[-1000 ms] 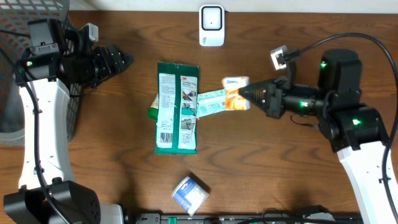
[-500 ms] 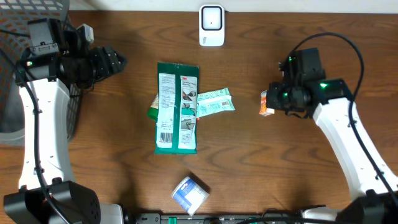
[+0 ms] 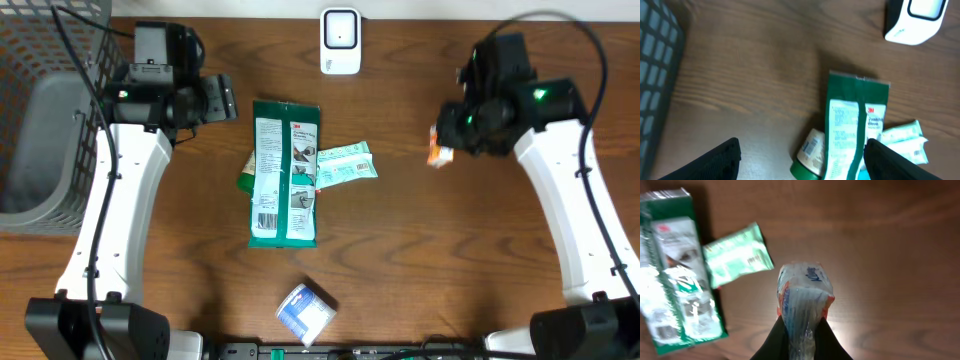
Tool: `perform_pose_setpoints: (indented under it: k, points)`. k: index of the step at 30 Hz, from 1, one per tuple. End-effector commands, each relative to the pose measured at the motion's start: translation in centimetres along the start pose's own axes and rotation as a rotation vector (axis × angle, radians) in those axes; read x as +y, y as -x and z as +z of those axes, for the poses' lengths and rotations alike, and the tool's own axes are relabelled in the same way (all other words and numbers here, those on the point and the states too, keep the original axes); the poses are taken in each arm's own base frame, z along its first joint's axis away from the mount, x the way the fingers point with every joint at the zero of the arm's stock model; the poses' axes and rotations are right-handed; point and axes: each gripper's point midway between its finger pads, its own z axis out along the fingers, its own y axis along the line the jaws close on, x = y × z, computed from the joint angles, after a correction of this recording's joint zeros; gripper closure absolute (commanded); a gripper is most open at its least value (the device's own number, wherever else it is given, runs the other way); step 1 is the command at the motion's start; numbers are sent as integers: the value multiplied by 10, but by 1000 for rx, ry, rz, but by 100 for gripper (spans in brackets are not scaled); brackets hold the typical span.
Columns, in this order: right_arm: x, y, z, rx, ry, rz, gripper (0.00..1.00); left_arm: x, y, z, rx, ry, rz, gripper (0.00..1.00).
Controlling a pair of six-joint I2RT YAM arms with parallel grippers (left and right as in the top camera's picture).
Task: Scan the item barcode
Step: 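Carry the orange tissue pack toward the back right with the right gripper, then hold the orange tissue pack over the white scanner with the right gripper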
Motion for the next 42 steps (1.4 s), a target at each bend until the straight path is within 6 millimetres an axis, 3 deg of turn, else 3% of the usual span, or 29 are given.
perform_pose_setpoints:
  k: [1,6,14,18,21,31,35,42]
  points:
    - [10,26,-22,-66,9,-50,99,6,11,-3,-48,63,-2,20]
    - [25,40,-24,-82,25,-72,99,7,8,-3,-35,66,-3,20]
    - [35,45,0,-60,28,-91,99,7,7,-3,-32,67,-3,20]
    - [50,54,13,-82,48,-90,99,7,7,-3,-32,67,-4,20]
    - [59,68,15,-114,63,-100,99,7,7,-3,-32,67,-3,20]
    - [111,145,1,-288,127,-133,99,7,7,-3,-31,67,-3,20]
    - [128,166,22,-341,152,-118,99,7,7,-3,-32,67,-3,20]
    - [149,184,88,-374,142,-91,99,7,7,-3,-32,67,-4,20]
